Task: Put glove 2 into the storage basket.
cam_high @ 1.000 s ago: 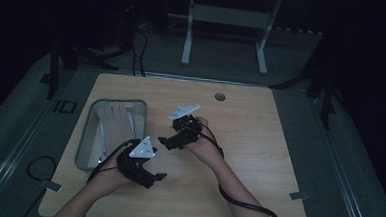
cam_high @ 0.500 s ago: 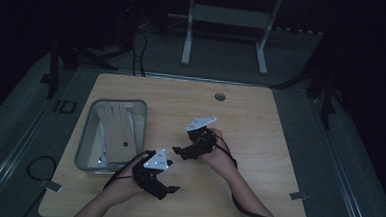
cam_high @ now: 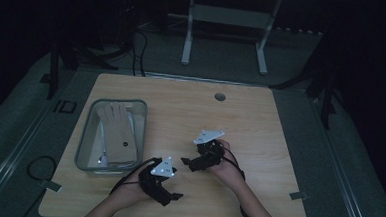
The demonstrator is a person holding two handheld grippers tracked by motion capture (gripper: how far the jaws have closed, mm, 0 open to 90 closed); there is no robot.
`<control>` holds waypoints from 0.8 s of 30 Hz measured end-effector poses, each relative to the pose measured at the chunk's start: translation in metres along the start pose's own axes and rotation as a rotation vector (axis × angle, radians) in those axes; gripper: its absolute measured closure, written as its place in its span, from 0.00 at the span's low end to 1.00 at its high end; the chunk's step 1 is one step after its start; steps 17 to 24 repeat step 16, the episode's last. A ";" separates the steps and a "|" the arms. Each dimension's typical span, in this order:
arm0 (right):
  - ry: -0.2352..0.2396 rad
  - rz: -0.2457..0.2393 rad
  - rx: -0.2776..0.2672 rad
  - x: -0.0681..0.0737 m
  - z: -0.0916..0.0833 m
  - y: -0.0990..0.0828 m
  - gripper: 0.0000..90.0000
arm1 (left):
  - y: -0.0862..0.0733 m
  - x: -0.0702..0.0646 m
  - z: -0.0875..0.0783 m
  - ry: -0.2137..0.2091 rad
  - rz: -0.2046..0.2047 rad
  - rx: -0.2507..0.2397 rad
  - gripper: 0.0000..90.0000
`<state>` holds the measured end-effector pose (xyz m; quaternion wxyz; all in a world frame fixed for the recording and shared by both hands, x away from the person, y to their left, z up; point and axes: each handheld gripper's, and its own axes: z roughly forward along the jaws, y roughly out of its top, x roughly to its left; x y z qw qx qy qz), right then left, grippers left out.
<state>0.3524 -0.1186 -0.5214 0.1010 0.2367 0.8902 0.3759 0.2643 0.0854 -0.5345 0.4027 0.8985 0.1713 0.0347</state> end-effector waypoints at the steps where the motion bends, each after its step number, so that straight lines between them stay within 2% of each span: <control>1: 0.000 0.000 0.000 0.000 0.000 0.000 0.16 | 0.000 0.000 0.000 0.000 0.000 0.000 0.16; 6: -0.005 -0.009 -0.001 -0.003 -0.003 -0.015 0.16 | -0.004 0.001 0.004 -0.014 -0.001 0.011 0.16; 13: -0.016 0.011 0.008 -0.009 -0.009 -0.032 0.15 | -0.006 0.003 0.008 -0.036 -0.006 0.017 0.16; 24: -0.013 0.011 0.007 -0.011 -0.011 -0.035 0.15 | -0.005 0.003 0.007 -0.046 -0.012 0.008 0.16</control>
